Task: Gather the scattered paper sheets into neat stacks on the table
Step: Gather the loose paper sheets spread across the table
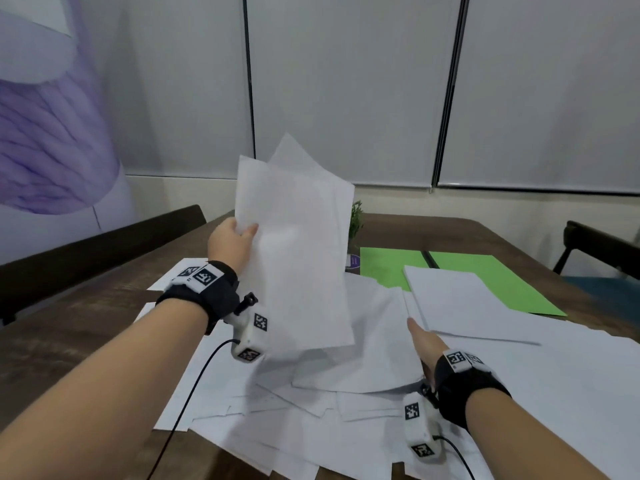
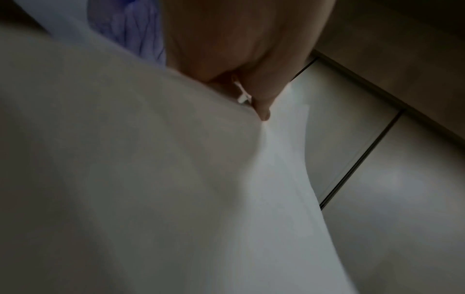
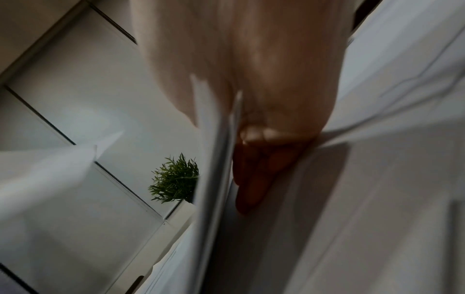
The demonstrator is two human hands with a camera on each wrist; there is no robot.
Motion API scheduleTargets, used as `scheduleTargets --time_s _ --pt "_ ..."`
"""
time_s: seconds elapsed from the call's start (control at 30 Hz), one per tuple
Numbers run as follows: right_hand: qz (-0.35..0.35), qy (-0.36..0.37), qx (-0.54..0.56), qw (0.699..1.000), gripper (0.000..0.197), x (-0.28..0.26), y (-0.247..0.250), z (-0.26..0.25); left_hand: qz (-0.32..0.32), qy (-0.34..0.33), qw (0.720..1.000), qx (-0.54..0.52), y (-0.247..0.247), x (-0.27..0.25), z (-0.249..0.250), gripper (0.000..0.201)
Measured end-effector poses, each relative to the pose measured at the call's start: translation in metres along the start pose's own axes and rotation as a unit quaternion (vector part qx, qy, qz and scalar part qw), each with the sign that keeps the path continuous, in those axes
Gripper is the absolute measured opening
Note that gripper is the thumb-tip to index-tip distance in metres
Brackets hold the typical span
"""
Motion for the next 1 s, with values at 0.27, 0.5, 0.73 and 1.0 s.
scheduleTargets --time_s 0.27,0.5,0.73,1.0 --pt "-0.071 -0.002 0.195 0.978 0.098 -0.042 -0.013 -0.012 -0.122 0.149 0.981 0.024 -0.074 -0.038 -0.051 0.043" --pt "-0.09 -0.014 0.047 0.995 0.067 -0.049 -0.01 -0.015 -0.361 0.279 0.881 0.126 -0.113 -0.071 -0.071 0.061" --pt "-0.04 -0.021 -0.143 0.989 0.066 -0.045 -0.011 -0.022 -0.356 0.299 0.873 0.148 -0.098 -0.066 -0.086 0.062" --pt "0.012 -0.018 -0.183 0.983 0.046 -0.053 -0.015 -0.029 -0.293 0.309 0.85 0.309 -0.026 -0.048 -0.133 0.075"
Point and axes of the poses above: each hand's wrist, its own x-axis towards the middle knuckle, its own y-axis out of the back of the hand, z = x × y, the point moved 3 cm from there along x, towards the middle knuckle, and after that the axes turned 11 degrees about -z, right-handed, at the moved point
